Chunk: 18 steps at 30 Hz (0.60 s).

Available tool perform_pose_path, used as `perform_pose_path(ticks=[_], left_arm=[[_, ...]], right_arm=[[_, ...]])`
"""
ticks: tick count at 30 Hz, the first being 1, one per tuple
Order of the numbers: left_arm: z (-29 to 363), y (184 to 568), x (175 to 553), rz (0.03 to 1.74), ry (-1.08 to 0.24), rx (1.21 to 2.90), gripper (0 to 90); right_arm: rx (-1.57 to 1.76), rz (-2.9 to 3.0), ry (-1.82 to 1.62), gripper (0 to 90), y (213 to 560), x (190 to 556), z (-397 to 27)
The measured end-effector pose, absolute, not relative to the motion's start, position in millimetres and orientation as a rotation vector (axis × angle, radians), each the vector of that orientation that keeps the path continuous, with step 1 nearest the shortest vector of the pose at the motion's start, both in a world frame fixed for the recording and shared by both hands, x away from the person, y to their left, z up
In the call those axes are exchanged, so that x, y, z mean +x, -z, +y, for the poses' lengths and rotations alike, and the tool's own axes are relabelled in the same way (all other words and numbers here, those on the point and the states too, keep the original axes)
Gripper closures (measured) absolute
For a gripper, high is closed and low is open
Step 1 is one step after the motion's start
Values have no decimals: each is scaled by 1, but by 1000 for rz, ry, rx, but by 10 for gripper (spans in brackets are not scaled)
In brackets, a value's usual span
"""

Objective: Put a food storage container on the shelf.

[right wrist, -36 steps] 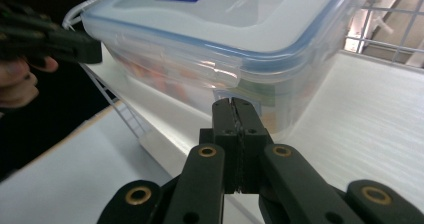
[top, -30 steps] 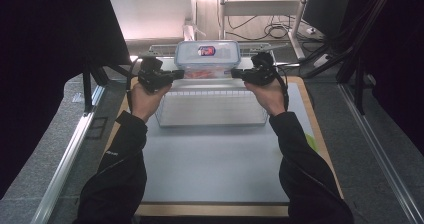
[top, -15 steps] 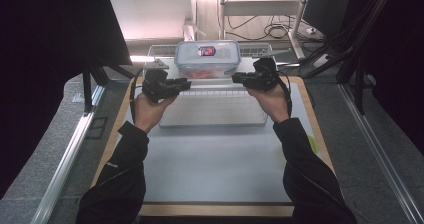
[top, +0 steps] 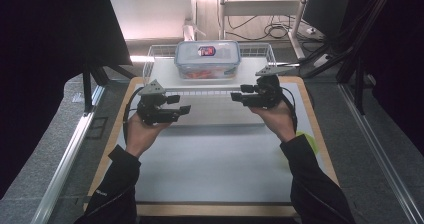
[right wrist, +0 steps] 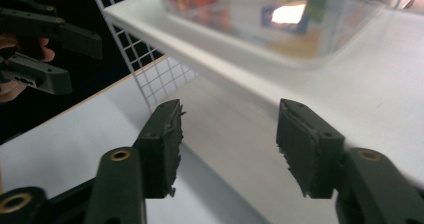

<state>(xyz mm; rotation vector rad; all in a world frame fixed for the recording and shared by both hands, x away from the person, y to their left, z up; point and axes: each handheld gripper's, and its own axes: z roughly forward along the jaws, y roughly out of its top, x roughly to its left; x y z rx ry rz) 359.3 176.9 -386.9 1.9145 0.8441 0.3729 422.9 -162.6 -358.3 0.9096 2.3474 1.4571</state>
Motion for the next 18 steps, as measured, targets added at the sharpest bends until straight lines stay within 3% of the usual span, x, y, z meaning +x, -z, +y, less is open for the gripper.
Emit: perform_pose_path(ticks=[5, 18], left_arm=[[181, 400, 342, 855, -366, 1924, 287], [185, 441, 307, 869, -360, 1925, 162]], right_arm=[[857, 2361, -1454, 324, 372, 404, -163], [867, 2365, -1416, 175, 407, 380, -178]])
